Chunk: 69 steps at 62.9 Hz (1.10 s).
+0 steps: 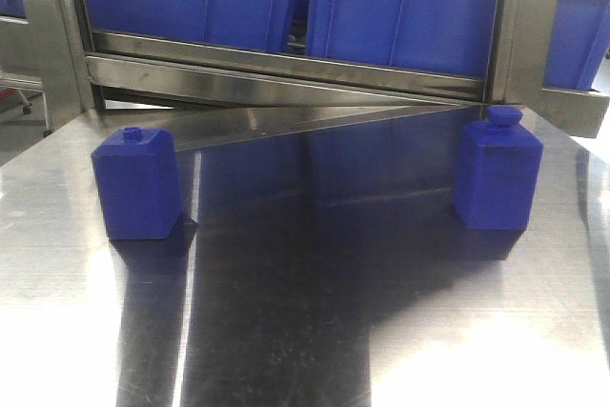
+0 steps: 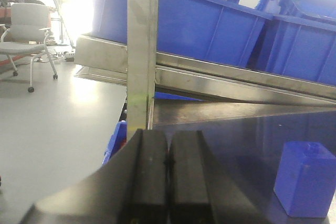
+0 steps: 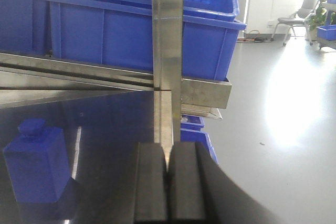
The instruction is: Pick and sort blue part to right shelf
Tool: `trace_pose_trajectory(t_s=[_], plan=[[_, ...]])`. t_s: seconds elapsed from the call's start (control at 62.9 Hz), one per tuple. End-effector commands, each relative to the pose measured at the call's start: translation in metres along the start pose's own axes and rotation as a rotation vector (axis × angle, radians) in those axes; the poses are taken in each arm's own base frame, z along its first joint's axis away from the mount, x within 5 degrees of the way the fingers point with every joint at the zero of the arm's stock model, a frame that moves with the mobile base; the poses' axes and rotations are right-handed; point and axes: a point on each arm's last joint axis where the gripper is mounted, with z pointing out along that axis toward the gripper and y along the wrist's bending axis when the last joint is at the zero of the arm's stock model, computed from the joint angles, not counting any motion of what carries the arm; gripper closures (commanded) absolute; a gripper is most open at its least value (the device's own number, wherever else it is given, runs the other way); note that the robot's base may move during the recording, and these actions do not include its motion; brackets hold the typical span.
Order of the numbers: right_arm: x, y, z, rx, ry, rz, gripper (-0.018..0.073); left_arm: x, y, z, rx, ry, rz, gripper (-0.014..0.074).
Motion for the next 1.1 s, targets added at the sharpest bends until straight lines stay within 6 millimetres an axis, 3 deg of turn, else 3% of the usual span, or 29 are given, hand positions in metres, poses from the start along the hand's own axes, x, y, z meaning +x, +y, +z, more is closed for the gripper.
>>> trace_pose_trajectory(t_s=[0.0, 0.302, 0.572, 0.779, 1.081], plan=[[-0.017, 0.000, -0.003, 0.001, -0.134, -0.010, 0.0511, -0.002, 0.000, -0.001, 0.001, -0.087, -0.011, 0.0464], [-0.020, 0.000, -0.004, 0.001, -0.147, -0.010, 0.0511, -0.002, 0.000, -0.001, 0.001, -0.087, -0.011, 0.0464], [-0.053, 0.004, -0.007, -0.013, -0.013, -0.012, 0.0511, -0.002, 0.000, -0.001, 0.001, -0.087, -0.011, 0.0464], [-0.065, 0.005, 0.000, -0.019, 0.162, -0.013, 0.0511, -0.002, 0.000, -0.001, 0.001, -0.087, -0.011, 0.0464], [-0.096, 0.006, 0.021, -0.006, 0.066, 0.020, 0.0511, -0.002, 0.000, -0.001, 0.001, -0.087, -0.011, 0.0464]])
